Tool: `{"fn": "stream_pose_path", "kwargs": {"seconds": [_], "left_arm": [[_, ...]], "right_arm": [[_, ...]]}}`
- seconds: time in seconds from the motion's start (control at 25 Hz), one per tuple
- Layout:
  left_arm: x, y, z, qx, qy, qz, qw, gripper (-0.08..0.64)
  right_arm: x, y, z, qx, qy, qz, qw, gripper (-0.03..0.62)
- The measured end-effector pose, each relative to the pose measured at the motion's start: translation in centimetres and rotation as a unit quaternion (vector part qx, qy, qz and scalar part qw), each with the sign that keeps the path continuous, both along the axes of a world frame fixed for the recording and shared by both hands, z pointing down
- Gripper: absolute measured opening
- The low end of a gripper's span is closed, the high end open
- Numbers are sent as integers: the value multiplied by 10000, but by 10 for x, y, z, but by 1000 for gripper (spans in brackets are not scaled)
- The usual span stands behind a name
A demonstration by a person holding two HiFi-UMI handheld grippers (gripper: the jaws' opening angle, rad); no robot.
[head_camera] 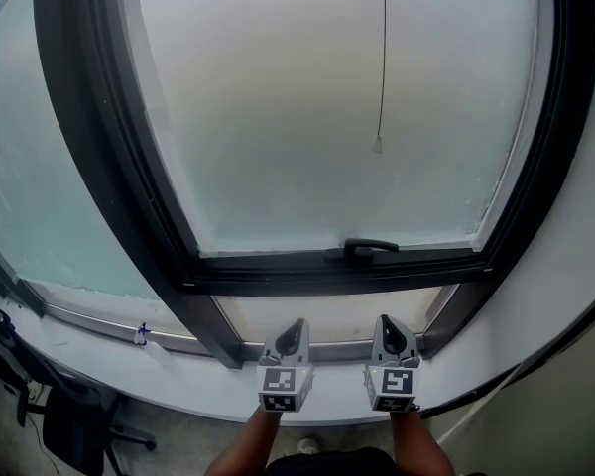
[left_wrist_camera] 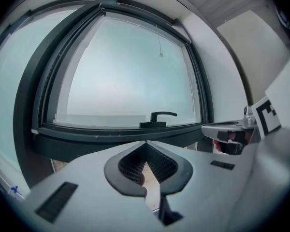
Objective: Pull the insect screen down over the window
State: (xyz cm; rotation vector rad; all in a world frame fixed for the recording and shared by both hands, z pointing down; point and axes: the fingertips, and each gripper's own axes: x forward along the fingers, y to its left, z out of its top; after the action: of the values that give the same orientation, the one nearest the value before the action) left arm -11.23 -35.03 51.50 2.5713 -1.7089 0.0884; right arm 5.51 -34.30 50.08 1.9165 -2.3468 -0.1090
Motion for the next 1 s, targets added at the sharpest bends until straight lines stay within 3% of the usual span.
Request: {"fn": "stream_pose_path", "kwargs": {"seconds": [0.32, 0.48, 0.64, 0.8, 1.0], "left_arm": [[17, -45, -49, 508, 129, -52, 9986, 3], [28, -64, -74, 661, 322, -48, 9973, 3], [37, -82, -102, 990, 211, -59, 9948, 3], [35, -96, -129, 1398, -72, -159, 9900, 3], [42, -106, -191, 2010, 5, -135, 9795, 3]], "right_arm": [[5, -44, -34, 357, 29, -147, 9993, 3], [-6, -66, -69, 887, 188, -493, 9947, 3], [-13, -81, -105, 1330, 207, -603, 9891, 3], [-16, -87, -139, 1717, 58, -618, 9832, 3], [-11, -97, -187, 2139, -24, -562, 9752, 3]]}}
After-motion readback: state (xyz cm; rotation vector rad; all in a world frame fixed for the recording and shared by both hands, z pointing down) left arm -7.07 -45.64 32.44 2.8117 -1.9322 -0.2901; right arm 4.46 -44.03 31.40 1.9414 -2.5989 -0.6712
